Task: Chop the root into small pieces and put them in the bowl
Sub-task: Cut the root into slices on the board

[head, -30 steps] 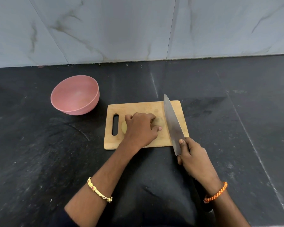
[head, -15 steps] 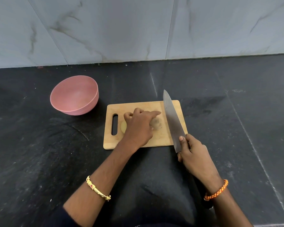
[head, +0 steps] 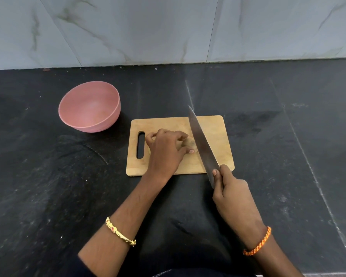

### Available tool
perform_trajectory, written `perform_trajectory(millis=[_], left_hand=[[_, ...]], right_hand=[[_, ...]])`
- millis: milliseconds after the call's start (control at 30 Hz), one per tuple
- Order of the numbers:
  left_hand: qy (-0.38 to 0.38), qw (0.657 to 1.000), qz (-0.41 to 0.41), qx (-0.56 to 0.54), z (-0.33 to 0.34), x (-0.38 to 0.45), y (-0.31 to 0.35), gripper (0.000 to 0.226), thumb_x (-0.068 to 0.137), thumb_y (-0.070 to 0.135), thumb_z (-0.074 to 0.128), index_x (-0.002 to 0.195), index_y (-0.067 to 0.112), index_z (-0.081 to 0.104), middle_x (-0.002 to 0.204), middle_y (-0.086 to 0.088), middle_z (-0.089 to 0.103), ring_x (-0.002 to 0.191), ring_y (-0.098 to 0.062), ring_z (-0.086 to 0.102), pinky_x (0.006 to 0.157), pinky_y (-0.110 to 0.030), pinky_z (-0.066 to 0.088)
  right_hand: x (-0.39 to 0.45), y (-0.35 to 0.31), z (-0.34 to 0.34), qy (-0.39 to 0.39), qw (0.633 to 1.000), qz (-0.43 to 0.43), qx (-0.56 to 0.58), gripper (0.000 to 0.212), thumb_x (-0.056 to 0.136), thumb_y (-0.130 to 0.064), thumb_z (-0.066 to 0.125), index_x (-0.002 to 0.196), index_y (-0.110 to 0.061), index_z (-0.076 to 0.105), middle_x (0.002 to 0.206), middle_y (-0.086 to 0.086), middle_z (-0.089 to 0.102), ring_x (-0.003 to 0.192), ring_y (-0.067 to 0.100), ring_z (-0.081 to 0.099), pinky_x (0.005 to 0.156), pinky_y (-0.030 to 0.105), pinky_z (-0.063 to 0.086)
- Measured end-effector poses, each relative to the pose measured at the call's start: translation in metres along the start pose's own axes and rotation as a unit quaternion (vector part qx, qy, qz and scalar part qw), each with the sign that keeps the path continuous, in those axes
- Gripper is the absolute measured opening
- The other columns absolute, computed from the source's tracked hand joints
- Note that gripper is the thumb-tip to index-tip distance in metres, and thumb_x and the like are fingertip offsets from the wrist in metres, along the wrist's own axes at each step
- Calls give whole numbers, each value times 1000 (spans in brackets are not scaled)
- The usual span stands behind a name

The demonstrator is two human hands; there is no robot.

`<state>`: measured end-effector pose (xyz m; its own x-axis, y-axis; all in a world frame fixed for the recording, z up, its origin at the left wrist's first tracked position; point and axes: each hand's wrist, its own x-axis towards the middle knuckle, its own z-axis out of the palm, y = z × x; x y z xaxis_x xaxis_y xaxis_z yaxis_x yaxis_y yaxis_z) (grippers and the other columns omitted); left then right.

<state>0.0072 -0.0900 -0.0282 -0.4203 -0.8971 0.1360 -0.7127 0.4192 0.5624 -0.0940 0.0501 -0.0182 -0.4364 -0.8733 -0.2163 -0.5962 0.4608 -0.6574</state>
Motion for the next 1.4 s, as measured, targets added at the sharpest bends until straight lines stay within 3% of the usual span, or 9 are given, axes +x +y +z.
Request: perform_trajectory(millis=[200,400,800,1067,1233,1400], left_hand=[[0,1000,-21,-11,2,2,-4,34,71,43,73,102,29,70,101,11,66,108,-7,42,93,-28,13],[-1,999,-37,-25,0,3,-2,32,71,40,74,101,27,71,95,14,56,97,1,26,99,-33,16],[-2,999,-43,-27,0,4,-1,31,71,40,74,99,27,72,98,12,61,96,2,24,97,-30,12],[-7,999,-24,-41,0,8,-5,28,70,36,76,95,25,73,97,14,58,98,1,27,100,-32,13],[-9,999,-25,-45,0,9,-5,29,66,38,78,92,27,73,94,19,58,98,-2,34,99,-34,14],[18,999,-45,-24,4,6,-5,27,66,44,76,90,32,73,92,16,65,96,-2,35,100,-33,13]], right_hand=[[0,1,2,2,1000,-8,-27,21,99,-34,32,90,-18,42,60,5,54,50,21,52,48,36,43],[0,-1,-1,30,1000,3,-4,23,98,-32,35,79,-19,37,52,1,44,42,14,40,43,26,29],[2,1,-3,3,999,32,-8,24,99,-32,34,80,-18,39,57,2,50,45,13,45,43,22,30],[8,-9,-4,-70,991,56,-99,18,102,-30,26,93,-16,33,70,6,52,63,26,55,56,38,45],[26,-14,-2,-95,983,70,-143,6,99,-18,34,94,-17,32,78,8,53,77,30,58,66,44,49],[31,-19,-6,-115,979,73,-153,6,99,-16,36,95,-17,31,71,2,41,76,26,53,64,38,43]])
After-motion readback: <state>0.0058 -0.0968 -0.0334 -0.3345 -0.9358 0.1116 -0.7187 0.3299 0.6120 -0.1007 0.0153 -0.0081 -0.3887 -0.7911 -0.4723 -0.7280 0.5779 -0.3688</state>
